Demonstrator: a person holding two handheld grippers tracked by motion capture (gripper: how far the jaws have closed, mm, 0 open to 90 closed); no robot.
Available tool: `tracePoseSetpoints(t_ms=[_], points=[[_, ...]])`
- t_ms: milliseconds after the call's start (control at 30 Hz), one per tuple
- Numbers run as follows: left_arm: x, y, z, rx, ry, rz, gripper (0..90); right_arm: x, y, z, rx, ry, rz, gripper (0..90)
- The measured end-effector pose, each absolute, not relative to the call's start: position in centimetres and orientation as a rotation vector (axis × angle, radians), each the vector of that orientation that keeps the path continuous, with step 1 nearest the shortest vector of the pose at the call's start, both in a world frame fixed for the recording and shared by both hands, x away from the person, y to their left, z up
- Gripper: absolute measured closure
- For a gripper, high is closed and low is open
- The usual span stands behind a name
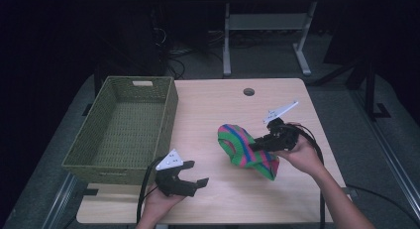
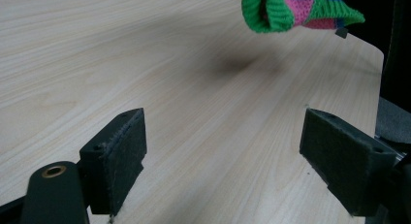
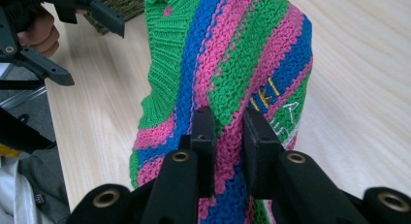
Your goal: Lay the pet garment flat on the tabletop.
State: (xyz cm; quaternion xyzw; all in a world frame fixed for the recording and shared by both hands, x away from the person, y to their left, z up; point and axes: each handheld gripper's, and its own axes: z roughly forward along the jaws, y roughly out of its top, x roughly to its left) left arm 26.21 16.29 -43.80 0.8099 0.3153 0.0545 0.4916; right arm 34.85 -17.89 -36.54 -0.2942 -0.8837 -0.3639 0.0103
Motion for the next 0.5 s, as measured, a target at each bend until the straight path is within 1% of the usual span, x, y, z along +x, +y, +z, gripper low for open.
tracePoseSetpoints(t_ms=[500], points=[[26.1,16.3,-43.8,1.950,0.770,0.131,16.6,34.3,-16.2,-39.8,-0.863,-2.756,-1.048,76.7]])
